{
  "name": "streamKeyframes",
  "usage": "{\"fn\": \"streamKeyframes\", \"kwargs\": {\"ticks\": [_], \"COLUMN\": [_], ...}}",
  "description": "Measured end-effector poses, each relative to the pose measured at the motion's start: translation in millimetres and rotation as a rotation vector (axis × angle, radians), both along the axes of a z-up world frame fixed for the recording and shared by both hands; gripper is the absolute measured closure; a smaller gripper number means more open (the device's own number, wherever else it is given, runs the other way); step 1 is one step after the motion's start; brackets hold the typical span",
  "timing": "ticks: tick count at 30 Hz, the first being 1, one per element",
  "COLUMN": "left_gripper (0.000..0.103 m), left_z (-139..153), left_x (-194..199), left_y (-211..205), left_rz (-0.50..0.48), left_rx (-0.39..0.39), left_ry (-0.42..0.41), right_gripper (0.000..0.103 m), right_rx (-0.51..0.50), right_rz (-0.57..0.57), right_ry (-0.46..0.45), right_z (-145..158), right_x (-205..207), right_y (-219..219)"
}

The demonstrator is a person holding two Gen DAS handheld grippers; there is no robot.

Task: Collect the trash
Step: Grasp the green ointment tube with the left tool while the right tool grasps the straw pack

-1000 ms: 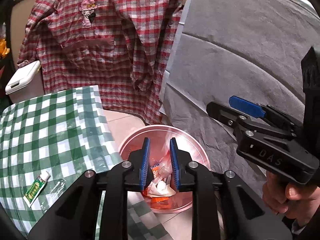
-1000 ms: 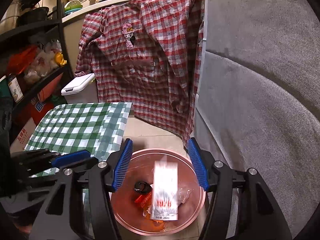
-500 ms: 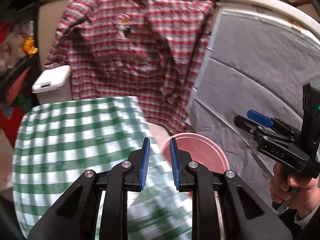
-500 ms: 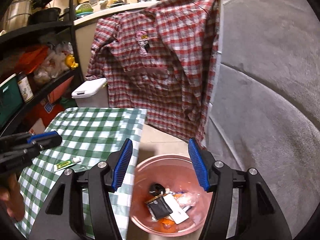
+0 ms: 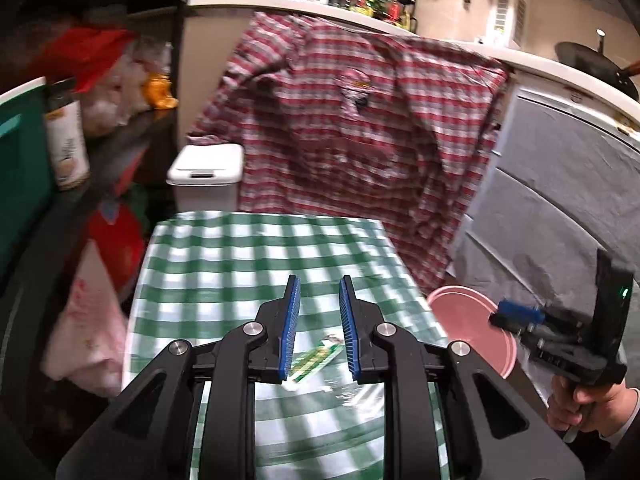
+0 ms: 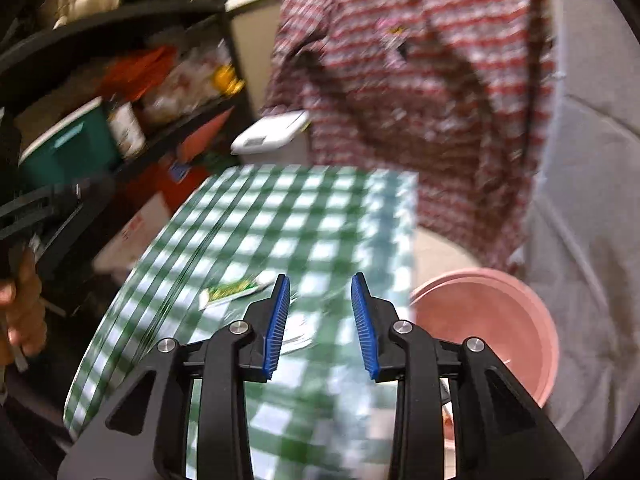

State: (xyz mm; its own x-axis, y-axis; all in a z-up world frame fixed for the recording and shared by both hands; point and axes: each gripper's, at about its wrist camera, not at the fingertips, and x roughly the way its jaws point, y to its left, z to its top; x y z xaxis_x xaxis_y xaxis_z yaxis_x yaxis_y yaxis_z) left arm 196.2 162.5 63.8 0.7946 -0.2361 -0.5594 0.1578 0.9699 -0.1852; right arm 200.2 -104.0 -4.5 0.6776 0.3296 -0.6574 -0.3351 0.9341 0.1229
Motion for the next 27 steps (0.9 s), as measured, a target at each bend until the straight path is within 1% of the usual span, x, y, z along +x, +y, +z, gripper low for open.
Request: {"fn": "streamKeyframes", "kwargs": {"ticks": [3, 4, 5, 8, 9, 10, 11, 13, 15, 17, 21, 27], "left_gripper": [0.082, 0.082, 0.082, 0.082, 0.082, 0.082, 0.082, 0.082, 0.082, 0.082, 0.082, 0.082], "left_z": [-4.5, -7.4, -9.0, -14.9, -16.9, -18.7, -21.3, -25.2, -29.1, -32.6, -41.0, -62.4], "left_x": [-0.9, 0.0, 0.1, 3.6, 4.4, 5.4, 7.0, 8.7, 11.1, 13.3, 19.6, 34.5], "left_y": [17.6, 24.3, 28.9, 43.7, 46.7, 48.7, 50.9, 55.3, 58.6, 61.5, 63.6, 49.9], "left_rz": [0.018, 0.026, 0.032, 0.053, 0.057, 0.058, 0.059, 0.059, 0.055, 0.053, 0.046, 0.013], "left_rx": [0.007, 0.01, 0.009, -0.004, -0.004, -0.005, -0.003, 0.0, 0.0, -0.001, -0.002, 0.001], "left_ry": [0.008, 0.013, 0.015, 0.023, 0.025, 0.028, 0.033, 0.039, 0.045, 0.05, 0.068, 0.113], "right_gripper": [0.068, 0.064, 0.062, 0.048, 0.041, 0.037, 0.035, 0.028, 0.024, 0.023, 0.023, 0.024], "right_rx": [-0.051, -0.072, -0.086, -0.144, -0.154, -0.171, -0.183, -0.217, -0.257, -0.299, -0.34, -0.367], "right_rz": [0.064, 0.08, 0.093, 0.137, 0.149, 0.165, 0.174, 0.208, 0.233, 0.247, 0.258, 0.268], "right_ry": [0.044, 0.055, 0.064, 0.101, 0.111, 0.121, 0.125, 0.136, 0.142, 0.154, 0.172, 0.15], "right_z": [-21.7, -29.2, -35.2, -59.2, -64.4, -71.2, -75.6, -86.7, -95.4, -105.5, -117.0, -119.0], "right_x": [0.2, 0.5, 0.2, 5.3, 7.1, 8.7, 9.9, 11.8, 13.9, 15.7, 19.6, 21.1], "right_y": [30.6, 39.6, 45.3, 69.3, 73.5, 79.8, 83.0, 93.6, 100.5, 106.7, 108.5, 103.4]}}
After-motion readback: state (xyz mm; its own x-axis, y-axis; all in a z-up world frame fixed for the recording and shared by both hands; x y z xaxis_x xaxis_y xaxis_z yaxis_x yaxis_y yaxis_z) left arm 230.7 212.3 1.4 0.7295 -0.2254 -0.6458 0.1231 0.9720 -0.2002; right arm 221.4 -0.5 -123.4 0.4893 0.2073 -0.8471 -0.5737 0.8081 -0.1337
